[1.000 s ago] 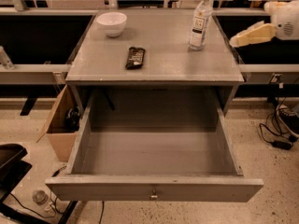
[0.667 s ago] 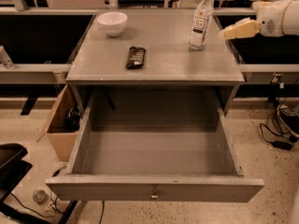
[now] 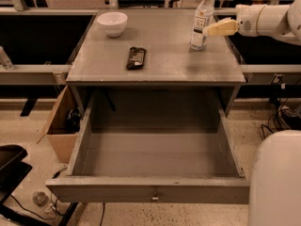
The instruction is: Place blue plastic bottle into top drawer
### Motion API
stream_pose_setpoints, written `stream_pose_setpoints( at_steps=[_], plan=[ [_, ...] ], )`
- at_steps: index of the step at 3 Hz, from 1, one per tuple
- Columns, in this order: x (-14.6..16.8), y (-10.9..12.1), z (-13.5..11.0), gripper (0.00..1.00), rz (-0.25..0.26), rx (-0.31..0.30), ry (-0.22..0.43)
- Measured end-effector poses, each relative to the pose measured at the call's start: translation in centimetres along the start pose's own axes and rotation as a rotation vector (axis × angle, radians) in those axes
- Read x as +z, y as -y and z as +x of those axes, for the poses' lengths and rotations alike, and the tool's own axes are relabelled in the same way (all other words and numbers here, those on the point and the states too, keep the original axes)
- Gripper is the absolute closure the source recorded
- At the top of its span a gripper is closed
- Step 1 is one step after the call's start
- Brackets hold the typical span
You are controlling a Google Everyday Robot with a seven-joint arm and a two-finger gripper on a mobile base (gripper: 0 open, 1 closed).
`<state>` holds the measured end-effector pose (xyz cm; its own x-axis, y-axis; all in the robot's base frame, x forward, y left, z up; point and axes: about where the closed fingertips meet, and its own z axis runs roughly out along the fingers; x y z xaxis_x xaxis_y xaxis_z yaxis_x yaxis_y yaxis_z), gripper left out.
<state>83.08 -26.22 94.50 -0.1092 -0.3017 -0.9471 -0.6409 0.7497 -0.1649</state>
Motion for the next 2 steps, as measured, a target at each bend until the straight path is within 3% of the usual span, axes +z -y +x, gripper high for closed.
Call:
stream_pose_setpoints(
  at_steps=[2],
  plan=[
    [4.7, 0.3, 0.8, 0.0, -0.021, 0.098, 0.093]
  ],
)
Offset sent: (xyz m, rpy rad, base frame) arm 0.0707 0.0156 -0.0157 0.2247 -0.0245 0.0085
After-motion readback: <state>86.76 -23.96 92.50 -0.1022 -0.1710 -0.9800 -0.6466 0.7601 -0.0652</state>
